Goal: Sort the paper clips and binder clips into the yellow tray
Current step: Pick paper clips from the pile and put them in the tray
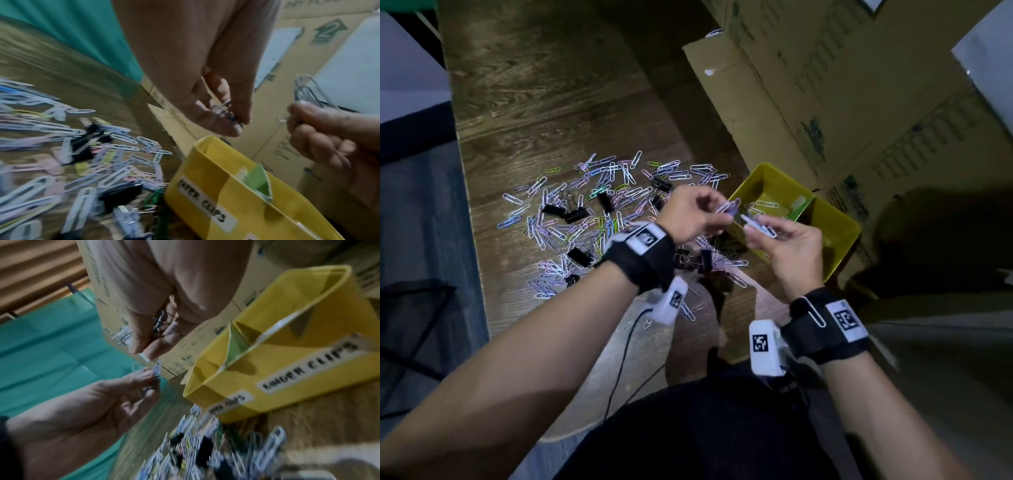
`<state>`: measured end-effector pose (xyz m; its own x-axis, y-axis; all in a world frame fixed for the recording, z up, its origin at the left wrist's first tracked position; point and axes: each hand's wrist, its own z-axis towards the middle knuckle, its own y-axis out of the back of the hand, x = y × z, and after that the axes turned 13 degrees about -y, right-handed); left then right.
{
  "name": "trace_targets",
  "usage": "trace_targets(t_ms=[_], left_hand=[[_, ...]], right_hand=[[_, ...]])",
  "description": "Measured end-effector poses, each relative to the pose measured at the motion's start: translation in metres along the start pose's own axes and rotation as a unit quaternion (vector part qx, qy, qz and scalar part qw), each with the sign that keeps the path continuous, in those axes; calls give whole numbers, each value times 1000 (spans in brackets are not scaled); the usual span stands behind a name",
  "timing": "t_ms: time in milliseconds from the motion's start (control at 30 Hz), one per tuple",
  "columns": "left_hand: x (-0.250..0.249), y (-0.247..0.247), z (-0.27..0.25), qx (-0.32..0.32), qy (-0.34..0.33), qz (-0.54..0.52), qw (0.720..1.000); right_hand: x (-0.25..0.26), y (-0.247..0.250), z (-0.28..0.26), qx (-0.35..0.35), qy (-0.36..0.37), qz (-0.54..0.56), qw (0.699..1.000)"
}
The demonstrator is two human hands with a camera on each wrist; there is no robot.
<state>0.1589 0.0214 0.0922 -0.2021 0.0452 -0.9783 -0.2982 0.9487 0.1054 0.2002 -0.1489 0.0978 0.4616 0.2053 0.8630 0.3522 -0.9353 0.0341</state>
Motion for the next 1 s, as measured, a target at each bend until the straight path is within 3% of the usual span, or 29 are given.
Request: trace_targets(t_ms=[100, 200, 333, 400, 500, 600, 767, 867, 1000], left_hand=[[2, -36, 31, 13, -25, 104, 994], [11, -58, 41, 39, -24, 235, 971], [13, -58, 40, 70, -22, 285, 956], [9, -48, 32, 56, -36, 245, 967], [10, -29, 9, -44, -36, 123, 991], [28, -7, -14, -71, -16, 205, 976], [67, 20, -43, 86, -12, 430, 899], [83, 23, -52, 132, 0, 468, 874], [93, 18, -52, 156, -14, 496, 854]], right_hand=[[16, 14, 17, -58, 20, -23, 998], [25, 25, 38, -111, 28, -96, 989], [27, 29, 69, -120, 31, -236, 964], [28, 25, 78, -97, 36, -338, 936], [27, 18, 87, -52, 43, -478, 876], [21, 14, 95, -1, 34, -555, 831], [18, 13, 92, 15, 66, -570, 819], [18, 9, 76, 3, 144, -549, 823], [6, -6, 45, 101, 232, -521, 815]])
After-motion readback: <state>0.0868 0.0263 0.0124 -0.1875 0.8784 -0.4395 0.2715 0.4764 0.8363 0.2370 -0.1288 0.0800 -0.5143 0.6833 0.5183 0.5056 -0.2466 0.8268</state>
